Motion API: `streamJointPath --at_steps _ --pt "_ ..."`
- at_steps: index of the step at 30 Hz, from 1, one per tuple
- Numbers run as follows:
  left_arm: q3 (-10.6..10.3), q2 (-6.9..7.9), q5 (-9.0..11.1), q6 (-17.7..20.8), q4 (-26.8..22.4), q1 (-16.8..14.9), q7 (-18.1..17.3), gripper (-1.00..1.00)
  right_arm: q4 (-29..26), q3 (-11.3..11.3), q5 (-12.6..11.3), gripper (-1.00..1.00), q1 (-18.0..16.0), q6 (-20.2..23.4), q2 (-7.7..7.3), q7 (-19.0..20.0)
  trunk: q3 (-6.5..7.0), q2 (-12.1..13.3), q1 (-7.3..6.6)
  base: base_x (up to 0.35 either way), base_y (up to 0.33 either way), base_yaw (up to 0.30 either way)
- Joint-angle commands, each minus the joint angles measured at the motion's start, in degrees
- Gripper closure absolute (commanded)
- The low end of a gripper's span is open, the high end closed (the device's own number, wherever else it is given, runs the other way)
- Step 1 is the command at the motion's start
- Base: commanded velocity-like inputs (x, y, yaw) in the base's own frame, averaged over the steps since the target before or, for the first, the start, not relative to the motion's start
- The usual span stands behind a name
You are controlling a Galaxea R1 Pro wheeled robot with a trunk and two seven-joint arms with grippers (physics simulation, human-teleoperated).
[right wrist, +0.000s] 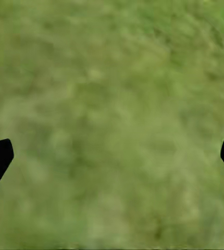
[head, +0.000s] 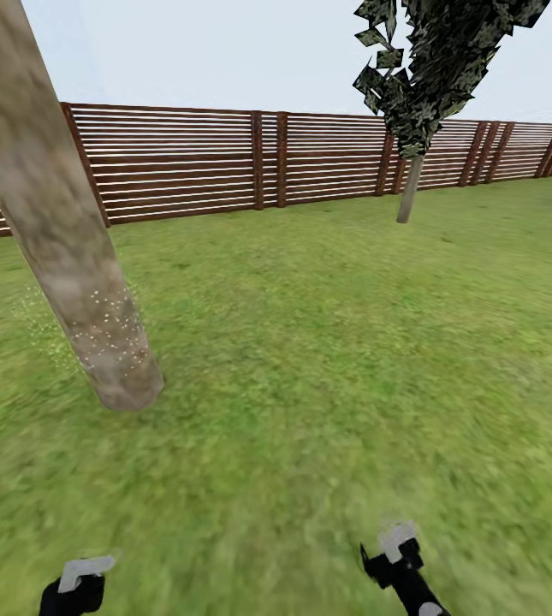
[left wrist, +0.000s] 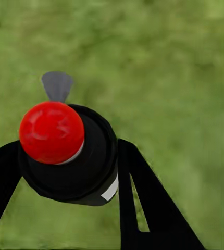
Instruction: In the garden, pick up the pesticide atomizer on the floor and spray pesticide onto both trees until each tree trunk is fully covered.
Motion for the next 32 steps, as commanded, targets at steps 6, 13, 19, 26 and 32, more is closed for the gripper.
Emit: streamJointPath --at_steps 6,13,19,26,32 --pt "-0.2 -0.58 8.6 -4.8 0.7 4.2 3.2 1.00 1.1 0.1 -21.6 -1.00 5.1 -9.6 -0.11 -6.3 -0.03 0.0 -0.01 0.000 0.000 0.000" --pt "-0.2 -0.73 9.0 -4.8 0.7 4.3 3.2 1.00 1.2 0.1 -21.4 -1.00 5.2 -9.5 0.09 -6.5 -0.03 0.0 -0.01 0.000 0.000 0.000" --pt "-0.2 -0.74 9.1 -4.9 1.3 4.3 3.2 1.00 2.0 0.1 -21.4 -1.00 6.8 -9.4 0.38 -6.4 -0.03 0.0 -0.01 0.000 0.000 0.000" --pt "-0.1 -0.70 9.1 -4.9 1.4 4.3 3.2 1.00 2.1 0.1 -21.5 -1.00 8.5 -9.4 0.55 -6.4 -0.03 0.0 -0.01 0.000 0.000 0.000" --pt "0.0 -0.65 9.0 -4.9 1.4 4.3 3.2 1.00 2.1 0.1 -21.5 -1.00 8.5 -9.4 0.55 -6.4 -0.03 0.0 -0.01 0.000 0.000 0.000"
